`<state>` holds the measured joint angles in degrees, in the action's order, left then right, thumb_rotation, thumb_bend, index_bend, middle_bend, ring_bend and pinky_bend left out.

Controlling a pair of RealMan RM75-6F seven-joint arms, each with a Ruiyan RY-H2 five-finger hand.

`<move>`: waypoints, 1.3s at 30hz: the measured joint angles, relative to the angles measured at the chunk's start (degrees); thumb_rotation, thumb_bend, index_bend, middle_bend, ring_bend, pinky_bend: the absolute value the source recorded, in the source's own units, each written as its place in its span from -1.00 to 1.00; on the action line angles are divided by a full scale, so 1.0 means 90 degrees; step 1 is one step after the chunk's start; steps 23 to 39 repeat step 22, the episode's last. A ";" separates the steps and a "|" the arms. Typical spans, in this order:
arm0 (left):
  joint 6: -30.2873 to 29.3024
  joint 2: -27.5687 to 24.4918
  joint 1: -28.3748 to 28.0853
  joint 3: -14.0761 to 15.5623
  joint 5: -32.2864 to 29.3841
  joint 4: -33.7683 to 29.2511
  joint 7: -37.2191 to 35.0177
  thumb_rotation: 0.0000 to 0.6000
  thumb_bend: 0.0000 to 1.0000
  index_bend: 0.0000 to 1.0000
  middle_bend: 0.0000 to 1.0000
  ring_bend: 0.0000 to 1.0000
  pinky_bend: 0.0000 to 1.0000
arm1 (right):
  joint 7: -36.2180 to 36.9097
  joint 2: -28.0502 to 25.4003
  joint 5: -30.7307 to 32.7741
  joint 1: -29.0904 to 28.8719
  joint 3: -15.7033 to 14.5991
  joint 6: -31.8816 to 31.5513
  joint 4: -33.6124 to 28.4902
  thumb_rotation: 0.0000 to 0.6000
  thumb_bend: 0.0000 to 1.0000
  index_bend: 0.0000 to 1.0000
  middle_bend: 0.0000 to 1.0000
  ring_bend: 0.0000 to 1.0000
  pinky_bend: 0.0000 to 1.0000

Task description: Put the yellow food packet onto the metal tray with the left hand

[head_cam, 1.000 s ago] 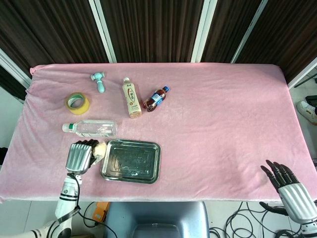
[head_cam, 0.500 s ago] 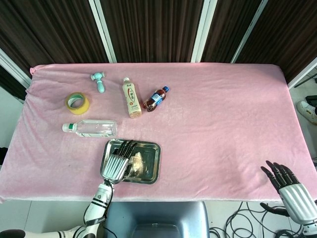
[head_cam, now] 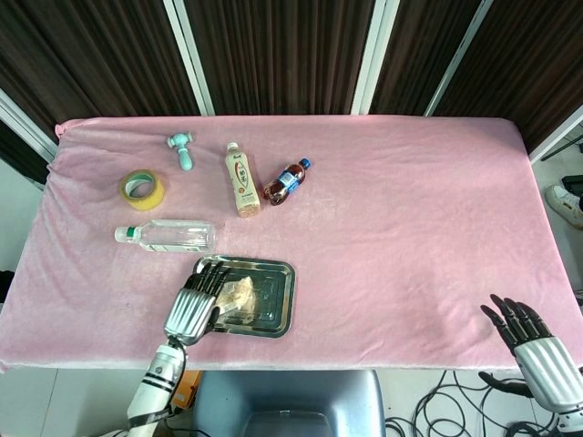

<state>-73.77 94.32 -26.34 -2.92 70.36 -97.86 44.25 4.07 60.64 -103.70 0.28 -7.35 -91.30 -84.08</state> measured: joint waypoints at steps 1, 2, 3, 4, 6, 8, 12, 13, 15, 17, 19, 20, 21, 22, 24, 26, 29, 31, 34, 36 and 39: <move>-0.0071 -0.0208 0.0064 0.0071 0.0036 -0.0181 0.0028 1.00 0.04 -1.00 -1.00 -1.00 -0.59 | 0.0005 -0.0002 -0.0002 0.0002 0.0000 -0.0007 0.0001 1.00 -0.95 -1.00 -1.00 -1.00 -0.55; -0.0146 -0.0415 0.0135 0.0150 0.0078 -0.0322 0.0046 1.00 0.04 -1.00 -1.00 -1.00 -0.59 | 0.0013 -0.0003 -0.0003 0.0004 0.0001 -0.0017 0.0002 1.00 -0.95 -1.00 -1.00 -1.00 -0.55; -0.0251 -0.0687 0.0238 0.0266 0.0153 -0.0462 0.0045 1.00 0.04 -1.00 -1.00 -1.00 -0.59 | 0.0030 -0.0003 -0.0003 0.0007 0.0004 -0.0035 0.0004 1.00 -0.95 -1.00 -1.00 -1.00 -0.55; -0.0343 -0.0885 0.0326 0.0353 0.0224 -0.0538 0.0017 1.00 0.05 -1.00 -1.00 -1.00 -0.59 | 0.0043 -0.0001 -0.0002 0.0010 0.0009 -0.0049 0.0008 1.00 -0.95 -1.00 -1.00 -1.00 -0.55; -0.0568 -0.1264 0.0526 0.0512 0.0419 -0.0628 -0.0191 1.00 0.05 -1.00 -1.00 -1.00 -0.59 | 0.0045 0.0007 0.0016 0.0010 0.0021 -0.0048 0.0010 1.00 -0.95 -1.00 -1.00 -1.00 -0.55; -0.0738 -0.1447 0.0667 0.0611 0.0626 -0.0627 -0.0525 1.00 0.05 -1.00 -1.00 -1.00 -0.60 | 0.0017 0.0012 0.0025 0.0005 0.0023 -0.0020 0.0003 1.00 -0.95 -1.00 -1.00 -1.00 -0.55; -0.1306 -0.1877 0.1068 0.0867 0.1265 -0.0397 -0.1684 1.00 0.05 -0.96 -1.00 -1.00 -0.62 | -0.0098 0.0043 0.0067 -0.0013 0.0040 0.0057 -0.0032 1.00 -0.95 -1.00 -1.00 -1.00 -0.55; -0.1462 -0.1975 0.1178 0.0921 0.1400 -0.0304 -0.1955 1.00 0.05 -0.95 -1.00 -1.00 -0.62 | -0.0127 0.0051 0.0083 -0.0018 0.0047 0.0077 -0.0045 1.00 -0.95 -1.00 -1.00 -1.00 -0.55; -0.1826 -0.2184 0.1485 0.1032 0.1627 -0.0056 -0.2547 1.00 0.05 -0.93 -1.00 -1.00 -0.62 | -0.0199 0.0072 0.0122 -0.0028 0.0066 0.0119 -0.0075 1.00 -0.95 -1.00 -1.00 -1.00 -0.55; -0.2100 -0.2320 0.1742 0.1099 0.1720 0.0157 -0.2978 1.00 0.05 -0.91 -1.00 -1.00 -0.63 | -0.0261 0.0092 0.0157 -0.0036 0.0081 0.0158 -0.0101 1.00 -0.95 -1.00 -1.00 -1.00 -0.55; -0.2252 -0.2429 0.1976 0.1148 0.1762 0.0394 -0.3387 1.00 0.05 -0.91 -0.99 -1.00 -0.63 | -0.0323 0.0111 0.0191 -0.0045 0.0095 0.0201 -0.0129 1.00 -0.95 -1.00 -1.00 -1.00 -0.55; -0.2252 -0.2484 0.2034 0.1166 0.1774 0.0488 -0.3516 1.00 0.05 -0.91 -0.99 -1.00 -0.63 | -0.0347 0.0116 0.0199 -0.0049 0.0098 0.0219 -0.0139 1.00 -0.95 -1.00 -1.00 -1.00 -0.55; -0.2212 -0.2555 0.2074 0.1178 0.1791 0.0576 -0.3624 1.00 0.05 -0.91 -0.99 -1.00 -0.63 | -0.0374 0.0121 0.0205 -0.0053 0.0099 0.0237 -0.0149 1.00 -0.95 -1.00 -1.00 -1.00 -0.55; -0.2168 -0.2589 0.2090 0.1179 0.1800 0.0602 -0.3671 1.00 0.06 -0.90 -0.98 -1.00 -0.63 | -0.0384 0.0122 0.0207 -0.0056 0.0099 0.0243 -0.0157 1.00 -0.95 -1.00 -1.00 -1.00 -0.55; -0.2168 -0.2589 0.2090 0.1179 0.1800 0.0602 -0.3671 1.00 0.06 -0.90 -0.98 -1.00 -0.63 | -0.0384 0.0122 0.0207 -0.0056 0.0099 0.0243 -0.0157 1.00 -0.95 -1.00 -1.00 -1.00 -0.55; -0.2168 -0.2589 0.2090 0.1179 0.1800 0.0602 -0.3671 1.00 0.06 -0.90 -0.98 -1.00 -0.63 | -0.0384 0.0122 0.0207 -0.0056 0.0099 0.0243 -0.0157 1.00 -0.95 -1.00 -1.00 -1.00 -0.55; -0.2168 -0.2589 0.2090 0.1179 0.1800 0.0602 -0.3671 1.00 0.06 -0.90 -0.98 -1.00 -0.63 | -0.0384 0.0122 0.0207 -0.0056 0.0099 0.0243 -0.0157 1.00 -0.95 -1.00 -1.00 -1.00 -0.55; -0.2168 -0.2589 0.2090 0.1179 0.1800 0.0602 -0.3671 1.00 0.06 -0.90 -0.98 -1.00 -0.63 | -0.0384 0.0122 0.0207 -0.0056 0.0099 0.0243 -0.0157 1.00 -0.95 -1.00 -1.00 -1.00 -0.55; -0.2168 -0.2589 0.2090 0.1179 0.1800 0.0602 -0.3671 1.00 0.06 -0.90 -0.98 -1.00 -0.63 | -0.0384 0.0122 0.0207 -0.0056 0.0099 0.0243 -0.0157 1.00 -0.95 -1.00 -1.00 -1.00 -0.55; -0.2168 -0.2589 0.2090 0.1179 0.1800 0.0602 -0.3671 1.00 0.06 -0.90 -0.98 -1.00 -0.63 | -0.0384 0.0122 0.0207 -0.0056 0.0099 0.0243 -0.0157 1.00 -0.95 -1.00 -1.00 -1.00 -0.55; -0.2168 -0.2589 0.2090 0.1179 0.1800 0.0602 -0.3671 1.00 0.06 -0.90 -0.98 -1.00 -0.63 | -0.0384 0.0122 0.0207 -0.0056 0.0099 0.0243 -0.0157 1.00 -0.95 -1.00 -1.00 -1.00 -0.55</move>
